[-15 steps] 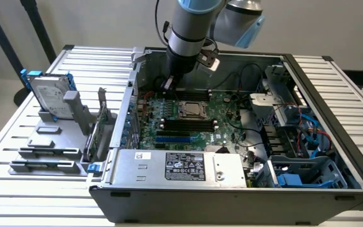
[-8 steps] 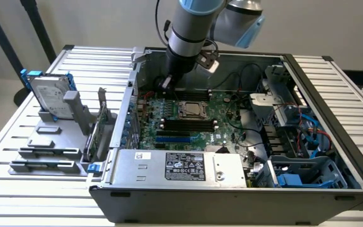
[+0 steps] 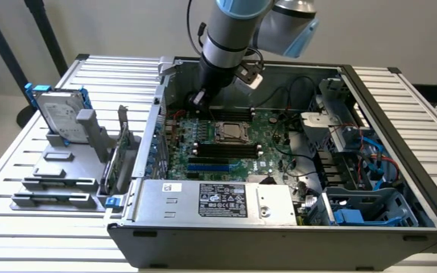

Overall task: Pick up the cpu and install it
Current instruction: 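Install the first cpu locking lever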

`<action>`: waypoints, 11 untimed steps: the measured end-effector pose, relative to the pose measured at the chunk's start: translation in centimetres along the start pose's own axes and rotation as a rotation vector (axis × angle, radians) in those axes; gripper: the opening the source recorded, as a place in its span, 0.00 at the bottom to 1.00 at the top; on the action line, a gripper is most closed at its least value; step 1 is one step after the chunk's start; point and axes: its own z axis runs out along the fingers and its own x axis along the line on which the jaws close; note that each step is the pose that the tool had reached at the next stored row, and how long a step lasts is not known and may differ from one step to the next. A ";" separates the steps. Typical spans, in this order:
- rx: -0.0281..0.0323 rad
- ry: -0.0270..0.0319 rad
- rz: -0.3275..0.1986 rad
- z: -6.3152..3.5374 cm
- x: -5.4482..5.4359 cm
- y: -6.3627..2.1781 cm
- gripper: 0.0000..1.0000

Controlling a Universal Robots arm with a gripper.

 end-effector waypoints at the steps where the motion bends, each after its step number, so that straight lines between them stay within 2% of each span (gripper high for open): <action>1: 0.0004 0.0009 0.003 -0.05 0.0 -0.02 0.11; 6: 0.0018 0.0032 0.012 -0.41 -0.2 -0.13 0.11; 11: 0.0008 0.0054 0.019 -0.45 -0.6 -0.61 0.11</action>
